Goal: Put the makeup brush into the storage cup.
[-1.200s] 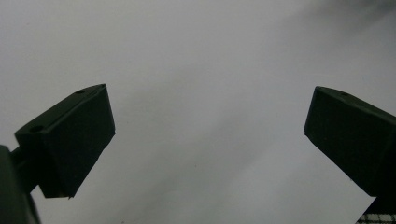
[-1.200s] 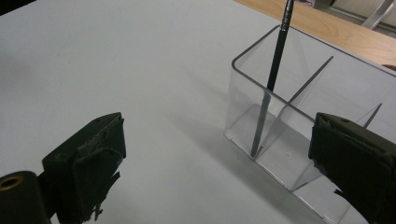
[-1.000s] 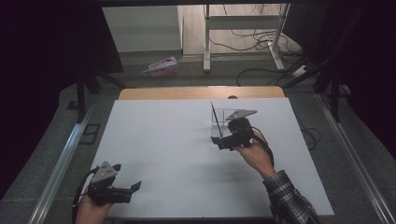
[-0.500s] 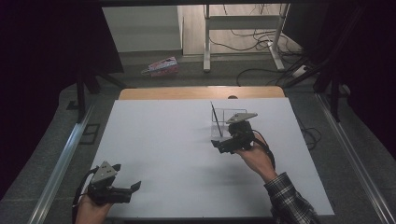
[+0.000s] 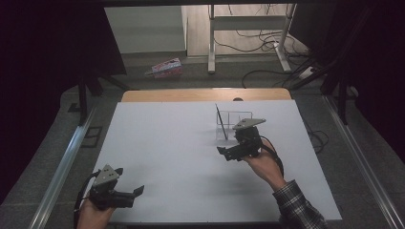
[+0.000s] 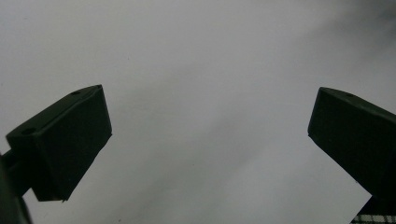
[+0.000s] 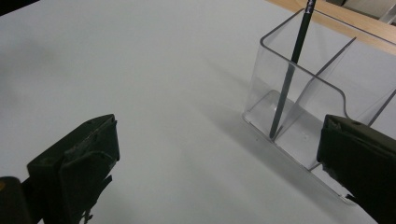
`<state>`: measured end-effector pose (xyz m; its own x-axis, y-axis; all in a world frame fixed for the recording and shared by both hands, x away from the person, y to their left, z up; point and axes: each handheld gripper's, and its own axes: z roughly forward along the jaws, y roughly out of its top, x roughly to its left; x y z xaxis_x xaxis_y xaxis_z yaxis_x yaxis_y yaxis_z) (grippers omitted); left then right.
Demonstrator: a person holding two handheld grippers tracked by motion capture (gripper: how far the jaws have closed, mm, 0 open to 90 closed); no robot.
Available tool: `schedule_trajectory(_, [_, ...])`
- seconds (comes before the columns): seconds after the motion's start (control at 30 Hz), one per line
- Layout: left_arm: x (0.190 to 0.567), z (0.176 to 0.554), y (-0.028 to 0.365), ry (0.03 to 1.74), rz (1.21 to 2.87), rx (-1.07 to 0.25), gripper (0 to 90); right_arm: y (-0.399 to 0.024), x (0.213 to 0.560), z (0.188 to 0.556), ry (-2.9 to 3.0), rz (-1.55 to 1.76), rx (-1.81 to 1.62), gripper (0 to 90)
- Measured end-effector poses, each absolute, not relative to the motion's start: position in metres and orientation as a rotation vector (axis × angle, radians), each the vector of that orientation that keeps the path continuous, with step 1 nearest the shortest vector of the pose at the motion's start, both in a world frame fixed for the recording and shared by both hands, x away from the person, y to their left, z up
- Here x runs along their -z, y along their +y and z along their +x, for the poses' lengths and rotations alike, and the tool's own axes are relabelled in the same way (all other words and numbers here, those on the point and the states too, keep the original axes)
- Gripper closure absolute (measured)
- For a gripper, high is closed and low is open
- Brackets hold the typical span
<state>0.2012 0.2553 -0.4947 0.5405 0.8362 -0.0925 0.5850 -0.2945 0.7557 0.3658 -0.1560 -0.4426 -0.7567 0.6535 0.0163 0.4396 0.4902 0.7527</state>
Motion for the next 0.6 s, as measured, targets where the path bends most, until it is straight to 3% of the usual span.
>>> schedule_trajectory(0.6, [0.494, 0.201, 0.256, 1.154, 2.006, -0.427, 0.1, -0.167, 0.443, 0.354, 2.473, 0.928, -1.138, 0.0])
